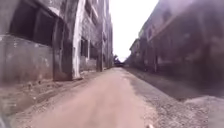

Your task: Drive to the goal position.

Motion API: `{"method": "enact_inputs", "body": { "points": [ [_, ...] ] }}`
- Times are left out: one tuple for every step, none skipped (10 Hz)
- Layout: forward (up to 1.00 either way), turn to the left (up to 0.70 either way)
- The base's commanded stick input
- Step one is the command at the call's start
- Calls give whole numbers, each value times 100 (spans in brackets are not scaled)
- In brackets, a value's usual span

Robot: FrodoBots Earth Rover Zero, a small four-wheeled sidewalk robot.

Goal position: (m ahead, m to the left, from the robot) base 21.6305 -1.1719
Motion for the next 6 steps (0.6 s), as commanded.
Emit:
{"method": "enact_inputs", "body": {
  "points": [
    [60,0],
    [60,0],
    [60,0],
    [60,0],
    [60,0],
    [60,0]
  ]
}}
